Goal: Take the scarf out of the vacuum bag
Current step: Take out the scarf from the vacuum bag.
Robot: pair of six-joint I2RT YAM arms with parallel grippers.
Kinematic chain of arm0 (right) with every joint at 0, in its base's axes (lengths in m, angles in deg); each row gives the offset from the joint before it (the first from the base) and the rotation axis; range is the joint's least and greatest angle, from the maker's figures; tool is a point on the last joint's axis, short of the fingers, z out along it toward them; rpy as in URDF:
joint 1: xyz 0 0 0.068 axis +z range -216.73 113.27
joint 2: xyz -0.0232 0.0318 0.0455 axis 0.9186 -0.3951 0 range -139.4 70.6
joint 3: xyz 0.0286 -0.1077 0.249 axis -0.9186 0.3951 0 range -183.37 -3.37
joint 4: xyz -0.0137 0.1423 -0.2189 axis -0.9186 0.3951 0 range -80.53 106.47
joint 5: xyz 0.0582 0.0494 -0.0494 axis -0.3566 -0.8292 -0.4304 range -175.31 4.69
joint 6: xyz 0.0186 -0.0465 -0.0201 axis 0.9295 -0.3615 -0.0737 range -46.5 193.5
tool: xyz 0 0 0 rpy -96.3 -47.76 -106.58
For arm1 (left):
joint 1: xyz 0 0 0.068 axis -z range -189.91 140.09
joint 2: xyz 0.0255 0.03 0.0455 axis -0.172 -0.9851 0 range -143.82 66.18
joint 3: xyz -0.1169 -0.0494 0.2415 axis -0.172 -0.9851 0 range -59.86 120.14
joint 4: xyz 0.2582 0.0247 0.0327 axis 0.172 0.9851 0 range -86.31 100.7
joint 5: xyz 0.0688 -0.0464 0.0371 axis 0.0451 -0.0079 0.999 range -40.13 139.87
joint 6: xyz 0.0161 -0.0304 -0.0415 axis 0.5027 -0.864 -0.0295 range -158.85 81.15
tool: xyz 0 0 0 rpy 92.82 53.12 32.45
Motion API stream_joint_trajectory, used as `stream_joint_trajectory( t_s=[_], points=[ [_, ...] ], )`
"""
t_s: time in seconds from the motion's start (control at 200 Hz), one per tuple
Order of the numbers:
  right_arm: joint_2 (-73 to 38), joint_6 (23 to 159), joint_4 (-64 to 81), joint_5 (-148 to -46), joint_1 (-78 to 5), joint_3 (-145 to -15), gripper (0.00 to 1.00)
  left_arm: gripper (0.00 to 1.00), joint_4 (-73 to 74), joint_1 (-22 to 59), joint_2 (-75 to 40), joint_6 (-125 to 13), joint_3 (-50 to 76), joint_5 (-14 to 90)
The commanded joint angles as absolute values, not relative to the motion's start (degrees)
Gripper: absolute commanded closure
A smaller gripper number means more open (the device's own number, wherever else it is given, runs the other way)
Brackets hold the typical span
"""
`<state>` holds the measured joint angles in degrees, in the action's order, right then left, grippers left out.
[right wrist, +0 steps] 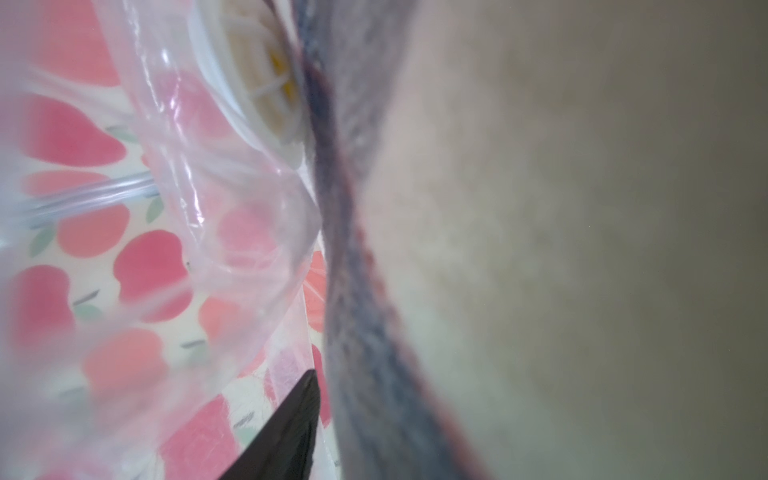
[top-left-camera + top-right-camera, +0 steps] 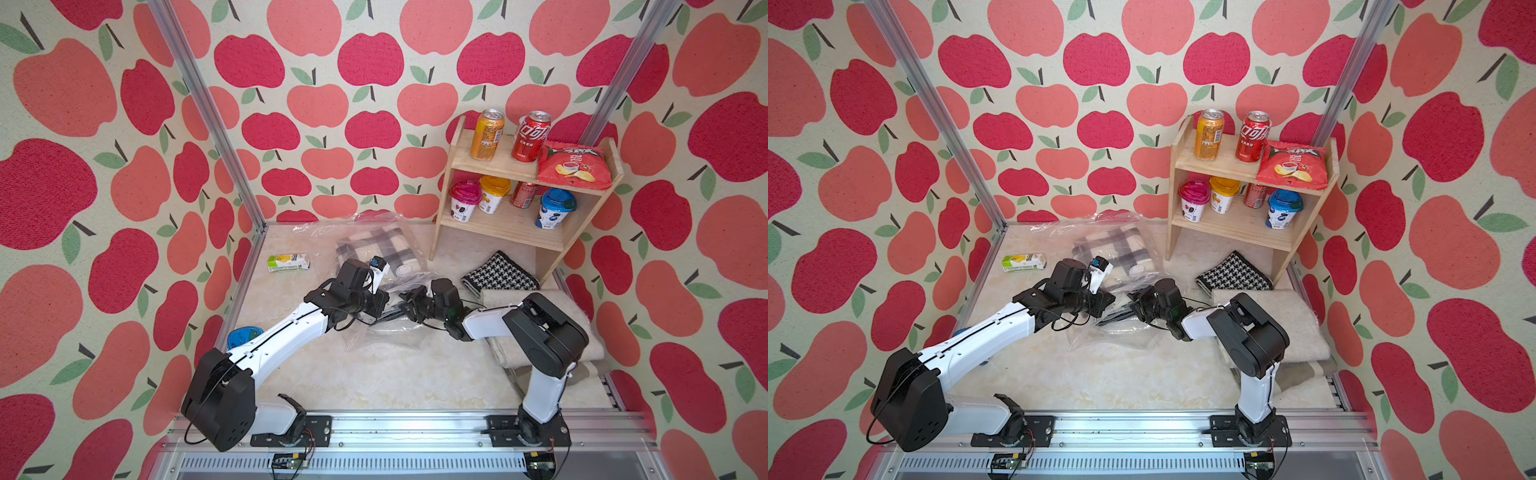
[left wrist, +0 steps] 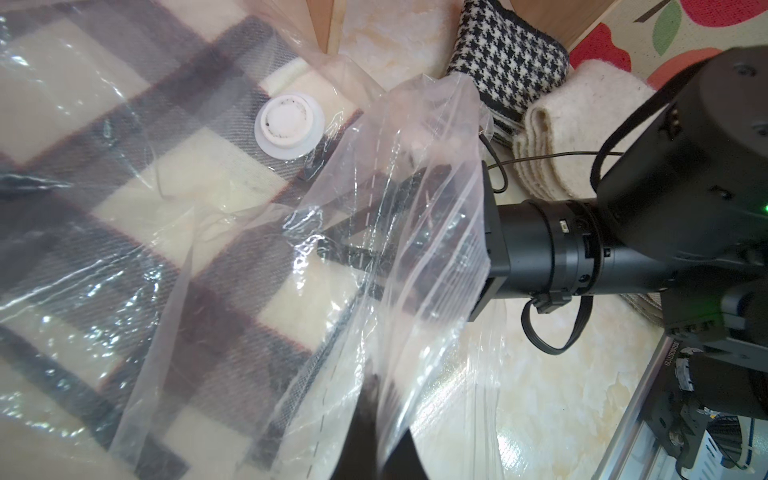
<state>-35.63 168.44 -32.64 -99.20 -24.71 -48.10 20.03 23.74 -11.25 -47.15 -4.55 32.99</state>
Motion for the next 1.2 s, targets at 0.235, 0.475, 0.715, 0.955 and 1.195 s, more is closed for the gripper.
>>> stream_joint_trajectory(
  t_s=[0.235, 0.475, 0.715, 0.955, 1.195],
  points=[
    [-40.01, 168.80, -34.96, -99.37, -25.60, -50.29, 0.69, 1.00, 20.57, 23.67, -10.31, -48.10, -4.35, 33.95],
    [-37.31, 168.19, -34.30, -99.88, -25.60, -52.11, 1.00, 1.00, 20.76, 23.56, -10.57, -48.69, -4.79, 34.39],
    [-32.14, 166.75, -30.94, -99.53, -25.75, -53.20, 1.00, 1.00, 21.17, 23.04, -11.02, -48.83, -3.67, 35.26],
    [-29.16, 166.67, -28.78, -99.38, -25.86, -54.00, 1.00, 1.00, 22.59, 22.25, -14.63, -49.63, 0.19, 36.16],
    [-26.42, 166.21, -26.85, -99.03, -25.99, -53.39, 1.00, 1.00, 23.60, 22.00, -18.74, -49.75, 5.66, 36.34]
  ],
)
